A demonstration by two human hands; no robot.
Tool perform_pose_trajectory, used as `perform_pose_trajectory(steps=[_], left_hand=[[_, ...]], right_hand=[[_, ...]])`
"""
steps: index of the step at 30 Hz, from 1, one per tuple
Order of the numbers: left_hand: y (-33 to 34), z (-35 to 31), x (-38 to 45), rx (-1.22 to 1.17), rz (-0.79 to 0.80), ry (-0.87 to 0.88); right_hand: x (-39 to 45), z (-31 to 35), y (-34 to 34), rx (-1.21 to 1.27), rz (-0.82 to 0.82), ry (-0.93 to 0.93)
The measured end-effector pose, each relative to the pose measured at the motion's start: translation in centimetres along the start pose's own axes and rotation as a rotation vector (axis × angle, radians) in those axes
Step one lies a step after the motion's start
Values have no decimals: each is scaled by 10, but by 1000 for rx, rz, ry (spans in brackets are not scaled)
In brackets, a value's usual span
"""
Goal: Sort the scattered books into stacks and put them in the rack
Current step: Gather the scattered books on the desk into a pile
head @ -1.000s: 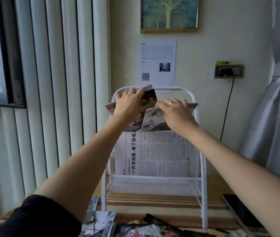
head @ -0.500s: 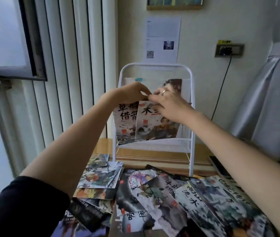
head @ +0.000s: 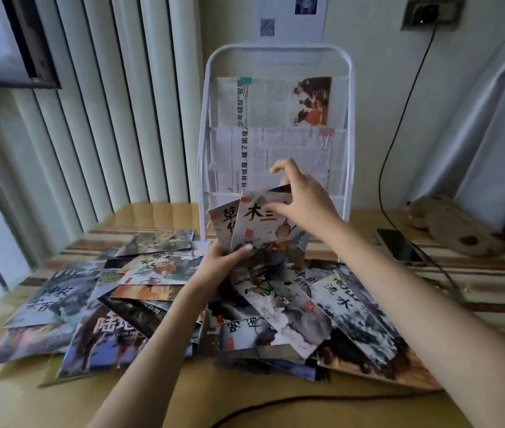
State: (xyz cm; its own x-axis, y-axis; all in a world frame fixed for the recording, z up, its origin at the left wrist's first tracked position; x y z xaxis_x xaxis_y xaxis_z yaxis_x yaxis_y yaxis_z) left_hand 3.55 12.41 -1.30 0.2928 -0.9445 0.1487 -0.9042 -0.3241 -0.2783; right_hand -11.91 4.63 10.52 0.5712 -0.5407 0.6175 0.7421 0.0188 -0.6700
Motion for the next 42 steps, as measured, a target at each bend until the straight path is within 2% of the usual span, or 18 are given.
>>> perform_pose_trajectory(steps=[2, 4, 7, 9, 13, 16, 19, 21, 24, 25, 28, 30, 31, 32, 34, 37, 39, 42], left_hand=[[10, 6, 4, 85, -58, -18], [16, 6, 8, 47, -82, -34], [16, 6, 13, -40, -8, -27], [16, 8, 15, -70, 43, -54], [19, 8, 14, -122, 97, -71], [20, 8, 11, -72, 144, -36], [27, 10, 11, -19, 243, -52], [27, 10, 10, 21, 225, -74], [17, 9, 10, -103, 128, -115], [11, 10, 10, -83, 60, -92], [-16, 12, 11, 263, -279, 16], [-37, 10, 11, 508, -522, 9], [-48, 10, 13, 659, -579, -31], [-58, 13, 18, 834, -570, -117], [-75, 27, 30, 1095, -374, -316], [-84, 53, 41, 1238, -58, -481], [-80, 60, 39, 1247, -44, -518], [-76, 56, 29, 1225, -238, -403]], right_hand=[[-7, -11, 5, 4, -102, -14], [-17, -26, 10, 9, -253, -21], [-39, -50, 17, 365, -399, 155], [-51, -63, 26, 637, -344, 381], [-64, -95, 43, 977, -377, 708], [-77, -113, 57, 1225, -197, 897], [-90, -125, 64, 1114, -183, 979], [-97, -129, 68, 955, -216, 973], [-98, -120, 71, 812, -187, 874], [-98, -114, 69, 789, -183, 860], [-100, -110, 68, 795, -216, 872], [-101, -110, 70, 761, -205, 877], [-100, -109, 71, 740, -192, 882], [-100, -108, 71, 729, -181, 886], [-98, -104, 69, 714, -163, 874], [-97, -101, 66, 712, -143, 866], [-97, -100, 67, 698, -153, 864], [-97, -100, 68, 688, -154, 868]])
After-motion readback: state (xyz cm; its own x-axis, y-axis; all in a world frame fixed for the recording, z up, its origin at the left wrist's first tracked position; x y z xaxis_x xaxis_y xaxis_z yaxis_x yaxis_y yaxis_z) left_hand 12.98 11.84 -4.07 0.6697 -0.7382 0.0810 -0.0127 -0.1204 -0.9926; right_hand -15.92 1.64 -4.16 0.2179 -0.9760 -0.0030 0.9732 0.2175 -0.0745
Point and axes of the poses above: each hand's wrist, its own x-axis towards the middle knuckle, its own y-axis out of the palm, z = x × y, the point moved 2 cm from there along x, towards the middle knuckle, and after that the axes turned 15 degrees about x, right-handed, at the moved point
